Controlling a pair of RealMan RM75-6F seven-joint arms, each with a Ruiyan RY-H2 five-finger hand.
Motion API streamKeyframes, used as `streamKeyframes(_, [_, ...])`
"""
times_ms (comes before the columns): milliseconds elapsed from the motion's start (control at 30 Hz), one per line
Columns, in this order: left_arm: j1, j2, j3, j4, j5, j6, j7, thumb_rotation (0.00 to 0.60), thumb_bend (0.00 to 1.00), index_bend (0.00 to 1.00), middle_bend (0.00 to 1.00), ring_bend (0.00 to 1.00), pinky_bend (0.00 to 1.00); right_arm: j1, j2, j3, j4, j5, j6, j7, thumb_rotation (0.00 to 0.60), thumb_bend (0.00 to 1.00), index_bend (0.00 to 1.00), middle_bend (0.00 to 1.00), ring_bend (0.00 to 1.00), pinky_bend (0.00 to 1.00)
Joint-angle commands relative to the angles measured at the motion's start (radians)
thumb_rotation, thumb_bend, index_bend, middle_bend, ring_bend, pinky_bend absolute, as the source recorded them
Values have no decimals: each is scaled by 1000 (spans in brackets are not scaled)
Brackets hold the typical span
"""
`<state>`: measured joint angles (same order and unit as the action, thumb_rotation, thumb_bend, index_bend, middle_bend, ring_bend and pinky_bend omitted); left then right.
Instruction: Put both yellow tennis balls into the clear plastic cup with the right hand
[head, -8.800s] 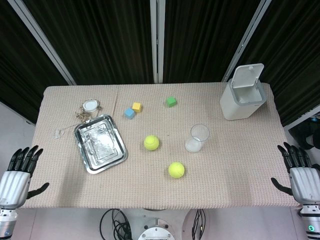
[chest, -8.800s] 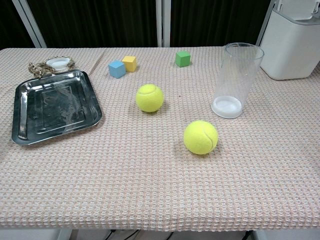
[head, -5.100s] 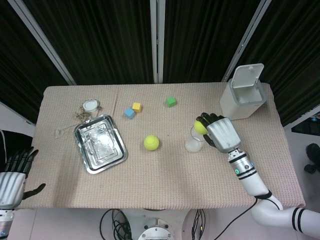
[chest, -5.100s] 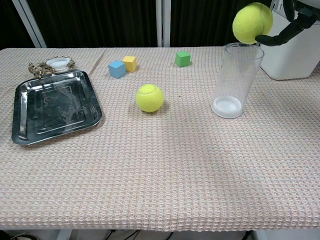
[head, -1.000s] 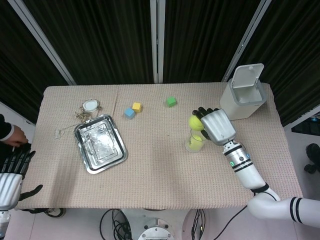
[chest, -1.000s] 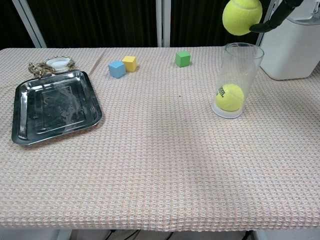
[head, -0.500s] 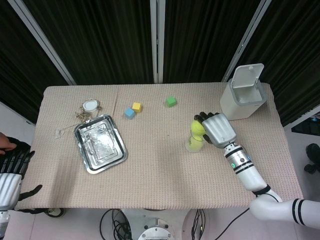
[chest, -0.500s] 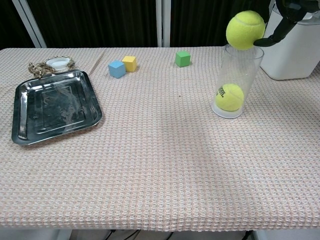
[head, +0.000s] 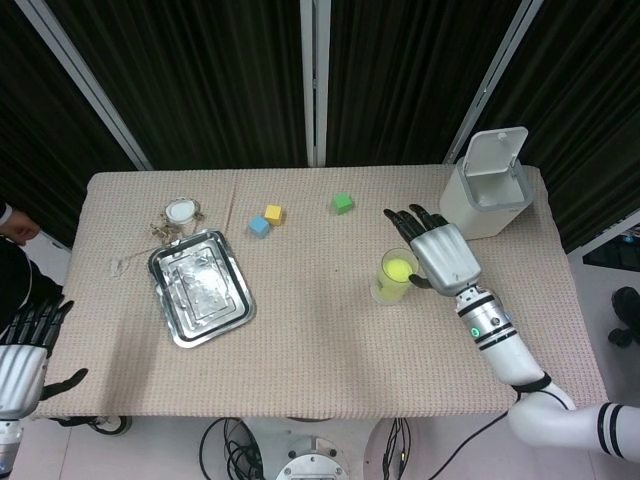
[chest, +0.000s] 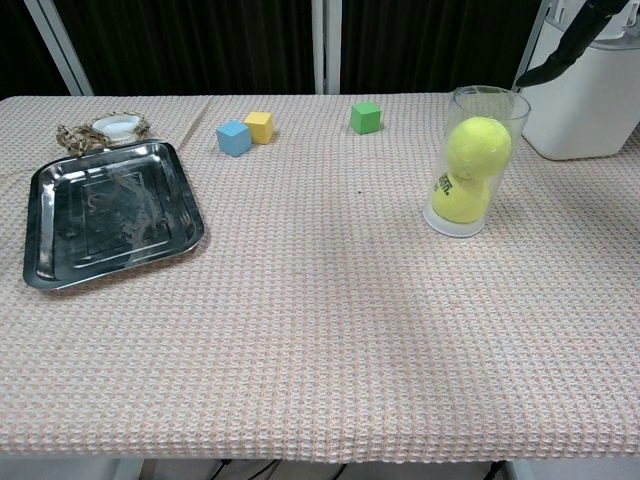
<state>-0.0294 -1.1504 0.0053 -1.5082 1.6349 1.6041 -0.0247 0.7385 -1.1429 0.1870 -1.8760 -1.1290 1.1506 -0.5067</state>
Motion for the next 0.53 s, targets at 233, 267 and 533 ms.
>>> streamKeyframes(233, [-15,18,-9,-26,5,-7,32,600,54,63,12,0,0,-403,122,-238,28,-238,399,67,600,20,0,36,0,105])
streamKeyframes(267, [-16,19,-10,-29,5,-9,35,600,54,63,12,0,0,-437,114,-251,62,-242,424,100,600,20,0,15,0,66])
streamKeyframes(533, [-29,12,-17,-33,-2,-24,64,600,54,63,12,0,0,-601,-1,-277,314,-276,531,277,600,43,0,0,0,0])
